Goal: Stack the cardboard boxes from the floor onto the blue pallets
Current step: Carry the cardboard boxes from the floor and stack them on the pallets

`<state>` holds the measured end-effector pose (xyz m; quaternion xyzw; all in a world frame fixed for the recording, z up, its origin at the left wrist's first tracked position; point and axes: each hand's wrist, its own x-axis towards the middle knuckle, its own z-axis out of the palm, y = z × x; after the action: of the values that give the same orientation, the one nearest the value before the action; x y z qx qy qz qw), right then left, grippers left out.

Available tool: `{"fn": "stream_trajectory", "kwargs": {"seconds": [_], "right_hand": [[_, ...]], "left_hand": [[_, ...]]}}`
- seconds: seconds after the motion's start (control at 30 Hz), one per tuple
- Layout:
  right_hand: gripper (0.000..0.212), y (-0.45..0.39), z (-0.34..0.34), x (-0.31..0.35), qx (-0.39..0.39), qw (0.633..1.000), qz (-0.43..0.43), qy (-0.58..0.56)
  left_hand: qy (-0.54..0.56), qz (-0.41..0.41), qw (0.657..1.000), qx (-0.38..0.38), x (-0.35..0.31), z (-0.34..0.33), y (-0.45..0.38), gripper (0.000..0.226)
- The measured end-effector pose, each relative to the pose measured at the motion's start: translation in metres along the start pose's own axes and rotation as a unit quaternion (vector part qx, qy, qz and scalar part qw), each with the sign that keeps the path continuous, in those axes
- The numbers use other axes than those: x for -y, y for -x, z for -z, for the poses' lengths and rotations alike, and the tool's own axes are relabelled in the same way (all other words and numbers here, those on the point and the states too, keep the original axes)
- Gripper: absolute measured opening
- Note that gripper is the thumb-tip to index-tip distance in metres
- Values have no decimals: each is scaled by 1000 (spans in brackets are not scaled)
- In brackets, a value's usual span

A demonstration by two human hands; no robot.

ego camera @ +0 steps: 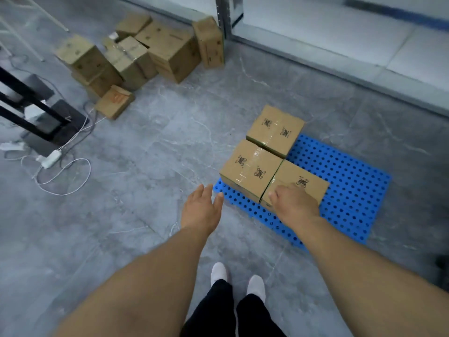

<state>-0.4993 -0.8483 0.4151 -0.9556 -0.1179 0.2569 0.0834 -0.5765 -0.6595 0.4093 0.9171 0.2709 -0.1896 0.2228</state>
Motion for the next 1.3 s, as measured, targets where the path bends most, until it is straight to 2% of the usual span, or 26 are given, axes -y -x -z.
{"fn": "stream_trajectory", "kwargs": {"seconds": [0.27,0.4,0.53,0.93,1.3], "right_hand": [[41,-7,56,81,-46,992,105,48],[28,-19,70,132,-61,985,134,90],[29,-41,78,186,-69,977,171,106],[46,-128,113,388,-93,968,216,88],[45,-231,143,487,-83,968,207,111]], "left_hand": [[16,46,996,-72,35,70,22,57],[19,71,992,-102,65,102,16,59],[39,100,987,-117,98,136,-1,61],[85,120,974,-173,208,278,-102,56],[103,100,974,-176,246,354,-226,58]]}}
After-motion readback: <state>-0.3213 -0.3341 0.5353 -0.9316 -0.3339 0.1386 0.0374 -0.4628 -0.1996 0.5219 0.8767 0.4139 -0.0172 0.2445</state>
